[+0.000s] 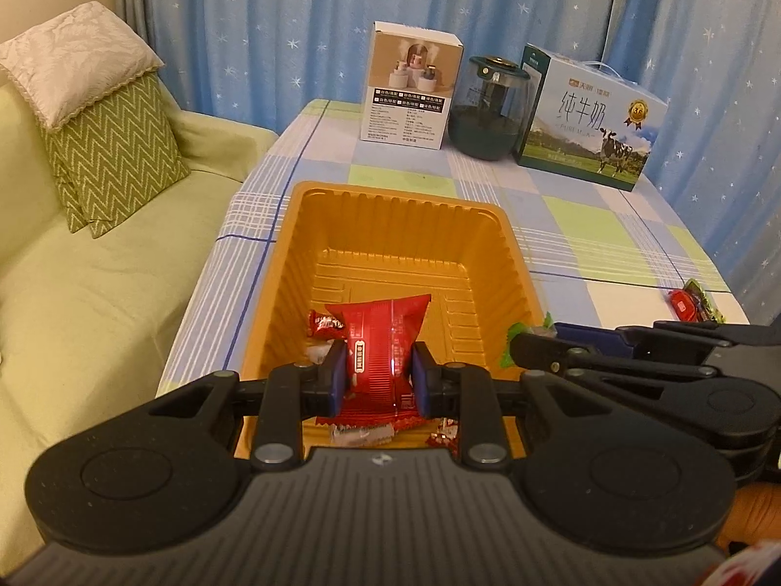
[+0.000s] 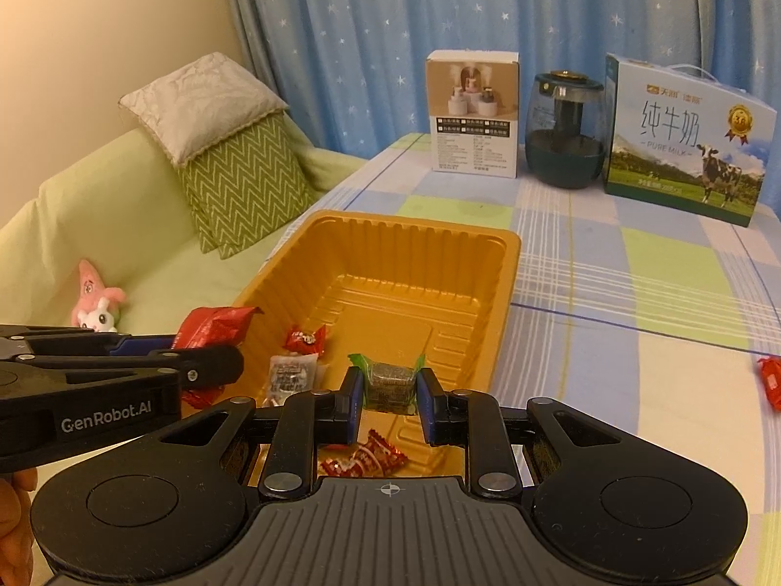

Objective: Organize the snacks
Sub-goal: 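Open the left tool over the tray while the right tool opens too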

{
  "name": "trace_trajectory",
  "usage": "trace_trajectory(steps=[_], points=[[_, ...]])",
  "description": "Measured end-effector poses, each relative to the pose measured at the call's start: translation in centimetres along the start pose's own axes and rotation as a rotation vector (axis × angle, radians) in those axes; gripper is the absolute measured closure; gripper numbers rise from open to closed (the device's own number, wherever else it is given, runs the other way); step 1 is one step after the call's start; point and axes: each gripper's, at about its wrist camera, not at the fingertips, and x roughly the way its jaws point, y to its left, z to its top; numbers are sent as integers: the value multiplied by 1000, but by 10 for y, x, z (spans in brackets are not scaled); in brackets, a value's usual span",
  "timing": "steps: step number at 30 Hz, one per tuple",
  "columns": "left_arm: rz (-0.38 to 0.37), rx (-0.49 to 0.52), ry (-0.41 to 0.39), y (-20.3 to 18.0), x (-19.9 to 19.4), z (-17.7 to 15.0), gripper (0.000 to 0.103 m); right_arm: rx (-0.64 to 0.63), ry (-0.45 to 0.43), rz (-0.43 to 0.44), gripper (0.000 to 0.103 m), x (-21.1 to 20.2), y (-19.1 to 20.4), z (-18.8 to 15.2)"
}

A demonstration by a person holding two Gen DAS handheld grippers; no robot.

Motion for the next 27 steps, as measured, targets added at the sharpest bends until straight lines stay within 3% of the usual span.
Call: trace_trajectory(steps=[5,8,22,25,26,27], points=[[-5,19,8,2,13,2,78,1,9,-3,79,11,-4,1],[6,25,14,4,17,0,71,11,13,-5,79,16,-6,2],[33,-18,-6,19,-9,-19,68,46,12,15,79,16,-11,-1],[34,-34,-11,21,-13,-21,68,67,16,53,78,18,-12,1],[37,-38,-13,22,-14,-21,68,78,21,68,75,20,-13,2],[40,-40,-15,22,-15,-21,68,88,20,76,59,20,-13,1]])
